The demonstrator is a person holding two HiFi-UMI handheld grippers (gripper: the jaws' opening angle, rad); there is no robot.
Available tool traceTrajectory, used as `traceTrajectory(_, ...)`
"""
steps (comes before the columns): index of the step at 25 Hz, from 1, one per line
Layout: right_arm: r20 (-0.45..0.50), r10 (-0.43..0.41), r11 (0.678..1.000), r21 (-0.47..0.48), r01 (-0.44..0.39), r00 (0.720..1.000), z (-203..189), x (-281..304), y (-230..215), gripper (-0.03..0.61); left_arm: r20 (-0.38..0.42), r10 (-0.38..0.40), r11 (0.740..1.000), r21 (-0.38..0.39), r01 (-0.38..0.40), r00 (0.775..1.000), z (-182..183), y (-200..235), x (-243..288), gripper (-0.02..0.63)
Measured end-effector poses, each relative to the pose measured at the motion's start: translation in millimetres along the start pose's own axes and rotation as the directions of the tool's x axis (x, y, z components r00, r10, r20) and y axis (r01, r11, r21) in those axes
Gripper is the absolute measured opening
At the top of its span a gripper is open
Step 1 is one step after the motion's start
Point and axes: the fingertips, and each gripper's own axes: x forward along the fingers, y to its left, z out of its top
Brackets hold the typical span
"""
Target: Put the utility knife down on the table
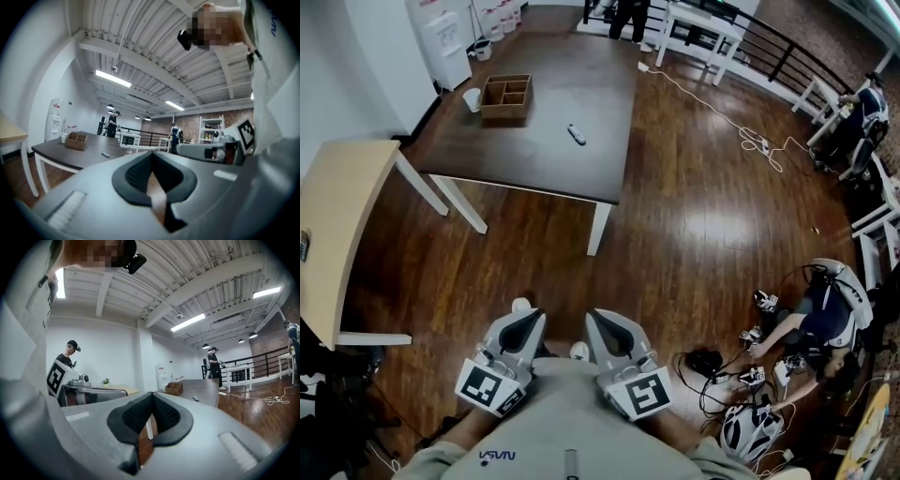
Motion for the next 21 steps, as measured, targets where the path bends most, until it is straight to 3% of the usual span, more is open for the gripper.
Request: traceTrajectory(21,0.008,-0.055,0.998,-0.023,0.055,0.998,2.8,-6.9,-11.9,-0.003,0.013,-0.045,0.999,0.001,0.045,0.999,1.6,-6.2,14.0,0.002)
